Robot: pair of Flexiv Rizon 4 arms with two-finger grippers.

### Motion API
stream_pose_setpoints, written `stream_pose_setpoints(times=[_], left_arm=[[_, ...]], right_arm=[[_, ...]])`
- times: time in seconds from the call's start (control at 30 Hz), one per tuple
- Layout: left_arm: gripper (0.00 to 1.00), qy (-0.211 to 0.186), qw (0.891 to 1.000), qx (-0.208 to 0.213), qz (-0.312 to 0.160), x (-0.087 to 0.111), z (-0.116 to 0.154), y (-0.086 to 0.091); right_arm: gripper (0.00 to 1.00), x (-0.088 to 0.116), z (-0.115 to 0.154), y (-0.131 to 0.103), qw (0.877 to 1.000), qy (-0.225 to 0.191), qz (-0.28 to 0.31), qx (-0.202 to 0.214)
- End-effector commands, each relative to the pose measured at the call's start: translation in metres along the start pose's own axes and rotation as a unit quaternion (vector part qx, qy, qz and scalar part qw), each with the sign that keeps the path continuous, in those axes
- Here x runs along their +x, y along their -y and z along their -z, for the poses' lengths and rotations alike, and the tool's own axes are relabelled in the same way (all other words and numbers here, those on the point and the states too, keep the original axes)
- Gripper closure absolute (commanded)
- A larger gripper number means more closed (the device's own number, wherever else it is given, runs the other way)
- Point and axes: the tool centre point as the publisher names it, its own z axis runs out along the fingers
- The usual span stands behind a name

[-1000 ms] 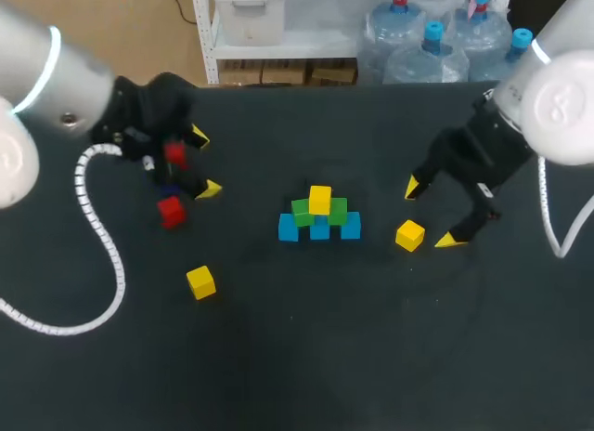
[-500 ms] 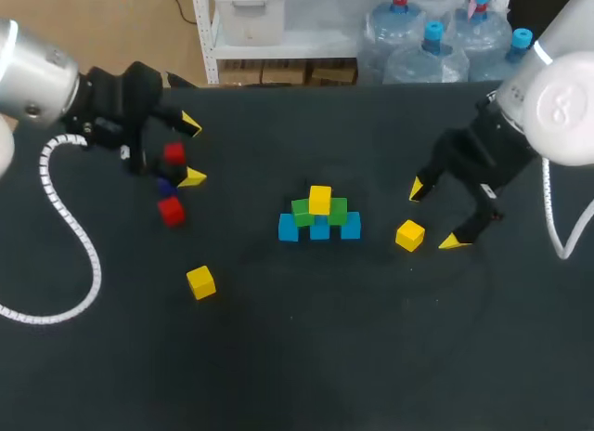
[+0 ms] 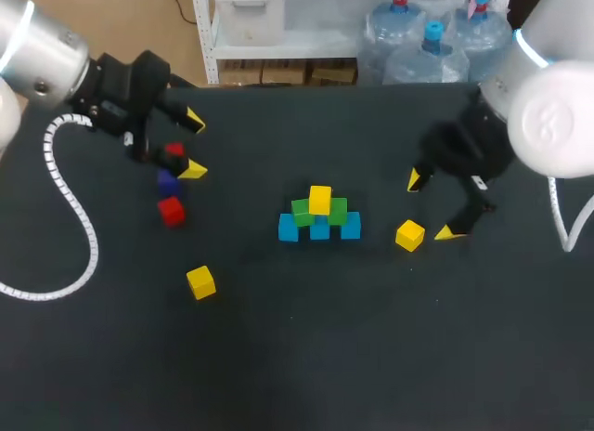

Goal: Place the blue cubes, place green cubes on the blue cubes, place the yellow cubes on the green cubes, then place the red cubes on the yellow cubes, and place purple cube on the red cubes.

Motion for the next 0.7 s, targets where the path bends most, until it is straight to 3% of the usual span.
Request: stream_pose_setpoints(times=[0.03, 0.3, 0.53, 0.7], left_arm=[[0.00, 0.000, 1.000, 0.003, 0.000, 0.000, -0.001, -0.002], [0.00, 0.000, 1.000, 0.003, 0.000, 0.000, -0.001, -0.002], [0.00, 0.000, 1.000, 0.003, 0.000, 0.000, -0.001, -0.002], [0.00, 0.000, 1.000, 0.003, 0.000, 0.000, -0.001, -0.002]], right_arm=[[0.00, -0.005, -0.005, 0.002, 1.000, -0.004, 0.015, -0.009], [0.00, 0.011, -0.019, 0.013, 0.996, 0.026, 0.061, -0.059], [0.00, 0.007, -0.022, 0.020, 0.995, 0.005, 0.072, -0.071], [0.00, 0.001, -0.030, 0.013, 0.995, -0.011, 0.072, -0.074]])
